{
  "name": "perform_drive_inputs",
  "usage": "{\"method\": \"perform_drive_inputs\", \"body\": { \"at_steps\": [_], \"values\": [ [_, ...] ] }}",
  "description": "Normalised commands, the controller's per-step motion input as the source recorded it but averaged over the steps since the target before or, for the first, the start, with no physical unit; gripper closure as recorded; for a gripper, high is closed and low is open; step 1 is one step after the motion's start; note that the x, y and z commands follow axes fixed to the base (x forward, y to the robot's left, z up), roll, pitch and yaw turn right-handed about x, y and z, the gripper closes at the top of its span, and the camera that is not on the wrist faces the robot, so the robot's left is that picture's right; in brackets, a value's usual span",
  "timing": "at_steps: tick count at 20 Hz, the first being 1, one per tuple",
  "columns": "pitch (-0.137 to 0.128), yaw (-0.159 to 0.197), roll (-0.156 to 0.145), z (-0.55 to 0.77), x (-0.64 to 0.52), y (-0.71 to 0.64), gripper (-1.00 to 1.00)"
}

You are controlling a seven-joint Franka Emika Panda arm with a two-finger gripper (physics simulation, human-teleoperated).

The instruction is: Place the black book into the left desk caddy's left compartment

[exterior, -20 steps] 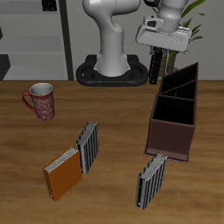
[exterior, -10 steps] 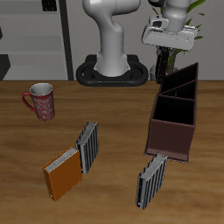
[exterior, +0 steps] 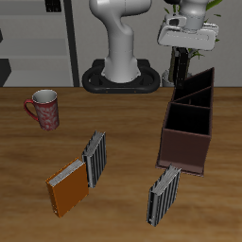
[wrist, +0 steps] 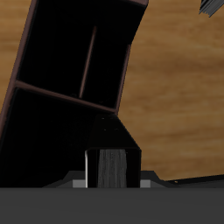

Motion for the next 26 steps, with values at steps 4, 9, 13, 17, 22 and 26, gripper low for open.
{"method": "perform_drive_inputs", "body": {
  "at_steps": [4,9,13,17,22,26],
  "values": [
    [0.018,-0.003,0.029,0.00,0.12,0.22,1.00],
    [0.023,0.003,0.049,-0.07,0.00,0.27,1.00],
    [0.018,0.004,0.049,-0.04,-0.04,0.24,1.00],
    [0.009,0.008,0.031,0.00,0.00,0.14,1.00],
    [0.002,-0.001,0.017,0.02,0.06,0.14,1.00],
    [0.012,-0.016,-0.020,-0.01,0.16,-0.01,1.00]
  ]
}}
